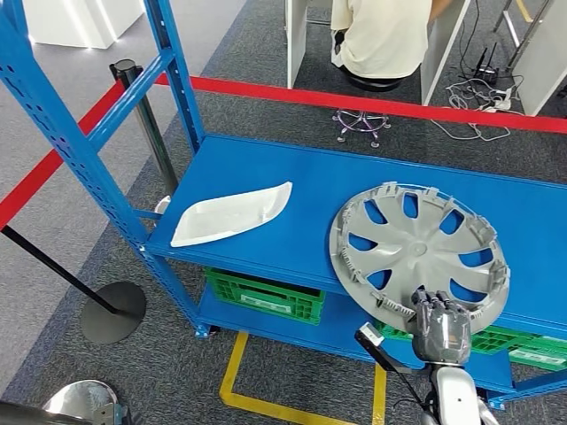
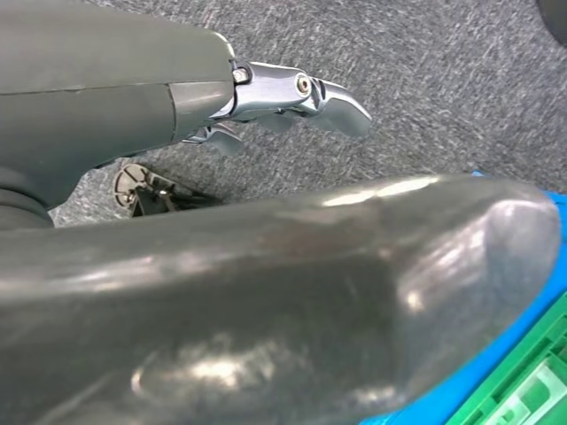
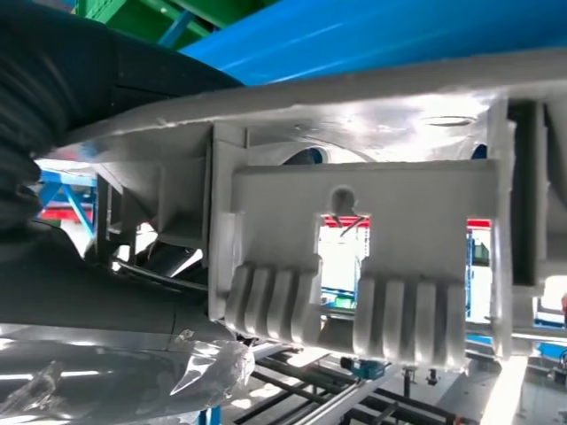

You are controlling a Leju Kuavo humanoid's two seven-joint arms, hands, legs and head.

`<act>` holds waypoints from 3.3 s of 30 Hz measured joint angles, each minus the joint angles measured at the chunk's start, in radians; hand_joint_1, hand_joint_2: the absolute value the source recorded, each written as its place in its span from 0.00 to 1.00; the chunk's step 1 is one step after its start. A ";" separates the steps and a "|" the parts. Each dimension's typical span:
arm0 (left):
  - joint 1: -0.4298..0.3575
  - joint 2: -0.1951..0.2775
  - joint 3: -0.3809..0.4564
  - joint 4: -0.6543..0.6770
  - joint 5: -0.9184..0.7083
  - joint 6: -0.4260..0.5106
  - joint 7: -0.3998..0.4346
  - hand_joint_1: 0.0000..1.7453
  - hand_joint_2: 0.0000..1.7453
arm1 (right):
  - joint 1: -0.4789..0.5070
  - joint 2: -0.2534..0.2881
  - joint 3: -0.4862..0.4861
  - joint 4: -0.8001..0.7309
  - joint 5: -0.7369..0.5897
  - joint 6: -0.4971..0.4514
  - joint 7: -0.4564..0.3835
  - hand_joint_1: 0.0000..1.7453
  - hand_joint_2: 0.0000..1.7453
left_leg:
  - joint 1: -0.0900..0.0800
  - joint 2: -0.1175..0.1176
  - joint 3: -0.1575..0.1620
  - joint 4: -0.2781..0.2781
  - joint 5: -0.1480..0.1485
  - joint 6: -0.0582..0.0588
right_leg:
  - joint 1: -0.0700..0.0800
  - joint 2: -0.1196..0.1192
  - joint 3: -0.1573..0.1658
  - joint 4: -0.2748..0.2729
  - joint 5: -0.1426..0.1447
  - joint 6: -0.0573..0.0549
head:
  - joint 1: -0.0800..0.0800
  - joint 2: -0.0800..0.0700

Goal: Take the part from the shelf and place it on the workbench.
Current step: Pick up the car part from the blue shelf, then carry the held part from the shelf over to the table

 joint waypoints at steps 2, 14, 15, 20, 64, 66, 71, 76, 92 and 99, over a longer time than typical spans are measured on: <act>0.001 -0.001 0.000 0.000 -0.003 0.000 -0.013 0.00 0.25 | 0.027 -0.015 0.017 -0.051 0.000 0.000 0.024 1.00 1.00 | 0.000 0.000 -0.001 0.000 0.000 0.000 | 0.000 0.000 0.000 0.000 0.000 0.000 | 0.000 0.000; 0.004 -0.002 0.001 0.000 -0.021 0.010 -0.039 0.00 1.00 | 0.093 -0.116 0.112 -0.282 -0.001 -0.001 0.080 1.00 1.00 | 0.000 0.000 -0.002 0.000 -0.001 0.000 | 0.000 0.000 0.000 0.000 0.000 0.000 | 0.000 0.000; 0.003 -0.002 0.001 0.000 -0.021 0.012 -0.040 0.00 1.00 | 0.095 -0.118 0.116 -0.296 -0.001 -0.001 0.074 1.00 1.00 | 0.000 0.000 -0.002 0.000 -0.001 0.000 | 0.000 0.000 0.000 0.000 0.000 0.000 | 0.000 0.000; 0.003 -0.003 0.001 0.000 -0.029 0.027 -0.041 0.00 1.00 | 0.105 -0.120 0.119 -0.359 -0.002 -0.001 0.004 1.00 1.00 | 0.000 0.000 -0.002 0.000 -0.001 0.000 | 0.000 0.000 0.000 0.000 0.000 0.000 | 0.000 0.000; -0.013 -0.028 0.025 0.001 -0.113 0.036 -0.054 0.00 1.00 | 0.405 0.519 -0.322 -0.501 -0.538 -0.001 -1.000 1.00 1.00 | -0.004 0.005 -0.001 0.004 0.000 0.021 | -0.015 0.000 -0.109 0.055 0.022 0.030 | -0.001 0.000; -0.013 -0.029 0.025 0.001 -0.118 0.035 -0.054 0.00 1.00 | 0.411 0.517 -0.318 -0.507 -0.561 -0.001 -1.000 1.00 1.00 | -0.004 0.006 -0.024 0.004 0.019 0.028 | -0.015 0.000 -0.140 0.172 -0.078 0.035 | 0.005 0.000; -0.013 -0.032 0.024 0.001 -0.126 0.034 -0.054 0.00 1.00 | 0.418 0.515 -0.311 -0.522 -0.592 -0.001 -1.000 1.00 1.00 | -0.006 0.009 -0.081 0.007 0.065 0.023 | -0.015 -0.001 -0.039 0.186 -0.074 0.035 | 0.008 0.000; -0.015 -0.037 0.024 0.001 -0.138 0.033 -0.054 0.00 1.00 | 0.432 0.514 -0.307 -0.540 -0.603 -0.001 -0.998 1.00 1.00 | -0.006 0.013 -0.098 0.008 0.100 -0.004 | -0.005 -0.002 0.082 -0.013 -0.078 0.014 | 0.008 0.000; -0.029 -0.039 -0.005 0.002 -0.189 0.028 -0.049 0.00 1.00 | 0.483 0.516 -0.301 -0.612 -0.651 -0.001 -0.998 1.00 1.00 | -0.005 -0.042 0.040 -0.019 -0.024 0.002 | -0.014 0.089 -0.085 -0.028 0.105 0.023 | -0.002 0.000; -0.023 -0.040 -0.009 0.002 -0.201 0.029 -0.036 0.00 1.00 | 0.494 0.516 -0.303 -0.614 -0.667 -0.001 -0.998 1.00 1.00 | -0.007 0.045 -0.045 -0.018 0.053 0.029 | -0.018 0.002 -0.156 0.271 -0.111 0.049 | 0.015 0.000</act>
